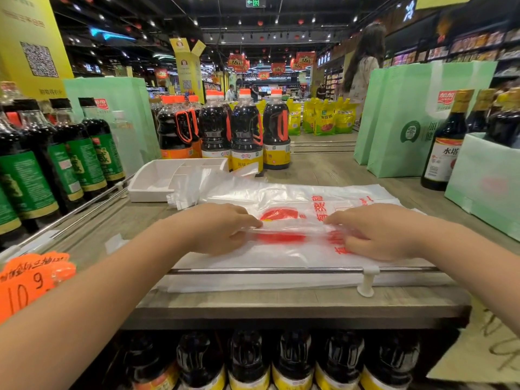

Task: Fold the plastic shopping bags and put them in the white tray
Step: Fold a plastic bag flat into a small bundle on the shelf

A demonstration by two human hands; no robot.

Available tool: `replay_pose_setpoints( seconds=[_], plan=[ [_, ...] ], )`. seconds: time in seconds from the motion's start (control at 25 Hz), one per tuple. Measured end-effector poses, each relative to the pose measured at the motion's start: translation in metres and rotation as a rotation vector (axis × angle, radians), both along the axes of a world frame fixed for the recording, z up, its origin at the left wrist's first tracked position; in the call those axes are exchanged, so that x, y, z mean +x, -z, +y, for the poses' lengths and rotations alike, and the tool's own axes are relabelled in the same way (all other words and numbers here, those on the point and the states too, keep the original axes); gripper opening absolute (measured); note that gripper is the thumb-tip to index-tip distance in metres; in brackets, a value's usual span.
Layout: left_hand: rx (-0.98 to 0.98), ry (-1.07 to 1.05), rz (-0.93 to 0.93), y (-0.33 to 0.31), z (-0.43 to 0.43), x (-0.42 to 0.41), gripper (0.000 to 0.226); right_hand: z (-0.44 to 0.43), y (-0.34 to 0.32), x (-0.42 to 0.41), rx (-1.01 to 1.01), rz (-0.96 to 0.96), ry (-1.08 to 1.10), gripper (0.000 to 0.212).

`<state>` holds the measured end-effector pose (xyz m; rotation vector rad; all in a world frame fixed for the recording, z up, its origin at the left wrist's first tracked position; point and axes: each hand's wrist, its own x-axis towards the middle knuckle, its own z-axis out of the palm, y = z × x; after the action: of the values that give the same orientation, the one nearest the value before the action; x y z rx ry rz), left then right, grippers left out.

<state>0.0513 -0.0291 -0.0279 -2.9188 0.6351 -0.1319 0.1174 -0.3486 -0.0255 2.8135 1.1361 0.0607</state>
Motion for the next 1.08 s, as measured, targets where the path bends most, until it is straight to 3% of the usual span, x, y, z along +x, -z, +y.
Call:
replay_pose_setpoints(
  seconds=[0.12, 0.32, 0.44, 0.56, 0.8, 0.96, 1.08],
  plan=[
    [-0.009, 0.031, -0.056, 0.002, 0.006, -0.002, 0.041, -0.007, -0.003, 0.004, -0.017, 0.006, -0.01, 0.041],
    [-0.111, -0.015, 0.155, 0.004, 0.013, -0.011, 0.04, -0.019, -0.002, 0.004, 0.036, 0.112, -0.021, 0.037],
    [-0.242, -0.047, 0.123, -0.007, 0.022, -0.003, 0.026, -0.021, -0.014, 0.011, 0.13, 0.153, 0.014, 0.028],
    [-0.346, -0.122, 0.055, -0.018, 0.029, 0.011, 0.025, -0.015, -0.026, 0.022, 0.211, 0.128, 0.061, 0.04],
    [-0.265, -0.289, -0.011, -0.017, 0.026, 0.037, 0.057, -0.001, -0.019, 0.05, 0.052, -0.302, 0.073, 0.076],
    [-0.248, -0.33, -0.029, -0.009, 0.031, 0.043, 0.052, 0.006, -0.015, 0.065, 0.046, -0.353, 0.03, 0.08],
    [-0.183, -0.319, -0.024, -0.001, 0.03, 0.043, 0.047, 0.015, -0.008, 0.07, -0.01, -0.261, 0.064, 0.076]
  ],
)
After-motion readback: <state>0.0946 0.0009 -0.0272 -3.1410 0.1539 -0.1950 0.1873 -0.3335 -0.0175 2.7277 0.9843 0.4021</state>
